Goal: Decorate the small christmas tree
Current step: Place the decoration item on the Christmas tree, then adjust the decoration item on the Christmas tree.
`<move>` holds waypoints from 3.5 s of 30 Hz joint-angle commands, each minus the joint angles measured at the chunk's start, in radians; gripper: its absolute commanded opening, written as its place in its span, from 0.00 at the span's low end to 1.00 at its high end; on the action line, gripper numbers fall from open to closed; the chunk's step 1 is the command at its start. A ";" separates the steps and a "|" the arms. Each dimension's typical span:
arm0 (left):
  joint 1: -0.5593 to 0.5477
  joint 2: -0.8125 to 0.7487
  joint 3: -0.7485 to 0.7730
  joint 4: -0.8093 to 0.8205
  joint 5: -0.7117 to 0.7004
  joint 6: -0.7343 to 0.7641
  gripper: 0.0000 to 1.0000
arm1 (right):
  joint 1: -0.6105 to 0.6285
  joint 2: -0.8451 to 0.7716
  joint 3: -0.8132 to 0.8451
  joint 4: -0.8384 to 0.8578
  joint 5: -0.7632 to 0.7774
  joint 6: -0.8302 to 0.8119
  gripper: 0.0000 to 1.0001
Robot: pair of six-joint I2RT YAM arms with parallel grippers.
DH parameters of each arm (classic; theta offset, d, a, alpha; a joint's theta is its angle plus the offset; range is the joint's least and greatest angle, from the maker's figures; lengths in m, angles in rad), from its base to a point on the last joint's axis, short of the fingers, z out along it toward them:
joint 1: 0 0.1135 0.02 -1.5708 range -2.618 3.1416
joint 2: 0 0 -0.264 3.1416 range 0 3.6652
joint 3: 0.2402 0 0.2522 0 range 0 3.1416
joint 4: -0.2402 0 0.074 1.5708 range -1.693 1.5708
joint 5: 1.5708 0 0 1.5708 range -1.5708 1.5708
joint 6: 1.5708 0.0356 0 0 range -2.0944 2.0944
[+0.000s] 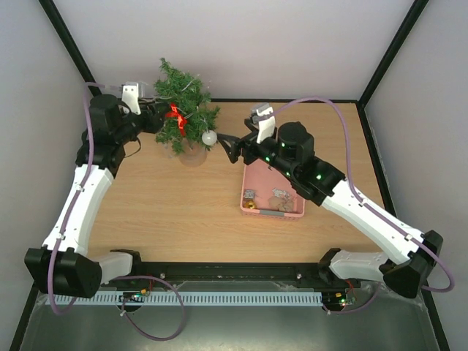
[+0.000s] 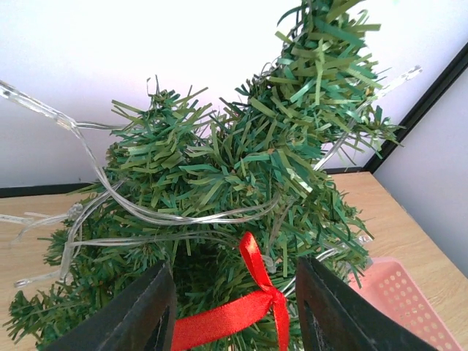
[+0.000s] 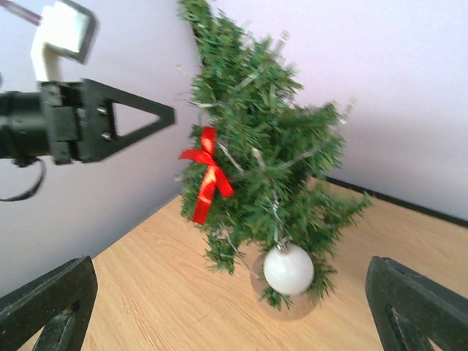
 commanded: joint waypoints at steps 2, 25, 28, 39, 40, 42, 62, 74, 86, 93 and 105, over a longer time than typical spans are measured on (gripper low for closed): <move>-0.003 -0.068 0.046 -0.061 -0.023 0.027 0.48 | -0.006 -0.059 -0.099 0.009 0.147 0.136 0.98; 0.188 0.016 -0.090 0.042 0.277 -0.052 0.58 | -0.006 -0.092 -0.203 -0.013 0.113 0.152 0.98; 0.223 0.016 -0.142 0.153 0.383 -0.153 0.60 | -0.005 -0.089 -0.203 -0.011 0.104 0.150 0.98; 0.238 0.056 -0.209 0.355 0.516 -0.335 0.65 | -0.005 -0.093 -0.207 -0.007 0.097 0.133 0.96; 0.238 0.059 -0.212 0.360 0.519 -0.338 0.64 | -0.005 -0.094 -0.208 -0.007 0.098 0.131 0.96; 0.238 0.065 -0.214 0.358 0.518 -0.338 0.62 | -0.005 -0.095 -0.210 -0.008 0.099 0.129 0.96; 0.231 0.100 -0.225 0.411 0.506 -0.358 0.28 | -0.006 -0.090 -0.210 0.025 0.072 0.129 0.94; 0.225 0.091 -0.224 0.366 0.462 -0.316 0.03 | -0.005 -0.094 -0.215 0.025 0.074 0.125 0.94; 0.224 0.073 -0.217 0.278 0.391 -0.231 0.02 | -0.005 -0.092 -0.219 0.035 0.065 0.135 0.92; 0.224 0.035 -0.144 0.139 0.289 -0.159 0.22 | -0.005 -0.080 -0.209 0.041 0.045 0.142 0.90; 0.153 0.020 0.077 -0.065 0.291 0.064 0.41 | -0.004 -0.092 -0.203 0.012 0.033 0.127 0.89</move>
